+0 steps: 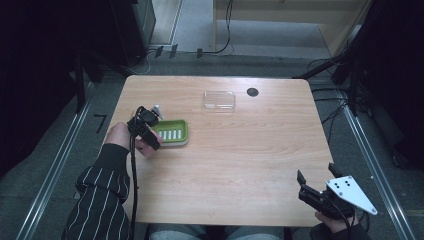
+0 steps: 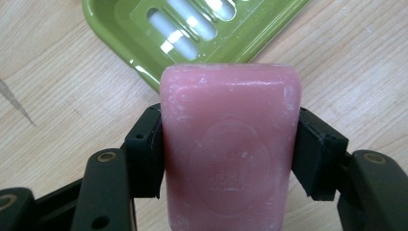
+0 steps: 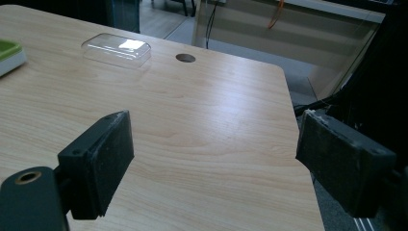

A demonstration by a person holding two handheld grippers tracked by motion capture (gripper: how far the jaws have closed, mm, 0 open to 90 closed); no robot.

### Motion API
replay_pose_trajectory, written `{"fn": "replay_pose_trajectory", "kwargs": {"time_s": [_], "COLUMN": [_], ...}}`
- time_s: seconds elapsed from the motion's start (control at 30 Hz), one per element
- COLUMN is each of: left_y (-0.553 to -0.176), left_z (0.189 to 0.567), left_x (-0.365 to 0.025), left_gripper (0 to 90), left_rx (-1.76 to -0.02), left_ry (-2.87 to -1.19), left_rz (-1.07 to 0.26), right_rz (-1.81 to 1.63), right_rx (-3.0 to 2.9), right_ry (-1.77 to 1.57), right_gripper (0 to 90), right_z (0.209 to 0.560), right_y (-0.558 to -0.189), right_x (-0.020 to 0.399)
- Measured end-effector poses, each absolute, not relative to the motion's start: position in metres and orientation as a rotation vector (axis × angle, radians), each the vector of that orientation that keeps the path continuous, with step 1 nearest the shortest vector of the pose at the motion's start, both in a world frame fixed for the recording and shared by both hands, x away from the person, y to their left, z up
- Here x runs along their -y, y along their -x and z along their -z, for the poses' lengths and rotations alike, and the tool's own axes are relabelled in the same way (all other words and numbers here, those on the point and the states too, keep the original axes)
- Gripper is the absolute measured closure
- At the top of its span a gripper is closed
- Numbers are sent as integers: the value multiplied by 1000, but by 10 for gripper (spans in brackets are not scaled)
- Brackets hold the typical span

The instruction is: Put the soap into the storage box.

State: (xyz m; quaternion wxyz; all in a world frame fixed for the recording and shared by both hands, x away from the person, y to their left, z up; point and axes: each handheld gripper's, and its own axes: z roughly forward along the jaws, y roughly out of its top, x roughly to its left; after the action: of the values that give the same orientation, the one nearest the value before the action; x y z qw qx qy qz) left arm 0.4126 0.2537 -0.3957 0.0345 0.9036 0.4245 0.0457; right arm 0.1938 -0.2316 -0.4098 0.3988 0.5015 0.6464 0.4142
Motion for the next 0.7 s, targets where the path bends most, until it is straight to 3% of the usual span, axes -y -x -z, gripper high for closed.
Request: {"fn": "replay_pose_trajectory", "kwargs": {"time_s": [0.7], "left_y": [-432], "left_z": [390], "left_x": [-243], "left_gripper": [388], "left_rx": [-1177], "left_ry": [-2840], "left_rz": [-167], "right_rz": [-1022], "right_rx": [-1628], "right_ry": [-1278], "right_gripper": [137], "right_z": [410], "right_y": [-189], "right_x": [235]}}
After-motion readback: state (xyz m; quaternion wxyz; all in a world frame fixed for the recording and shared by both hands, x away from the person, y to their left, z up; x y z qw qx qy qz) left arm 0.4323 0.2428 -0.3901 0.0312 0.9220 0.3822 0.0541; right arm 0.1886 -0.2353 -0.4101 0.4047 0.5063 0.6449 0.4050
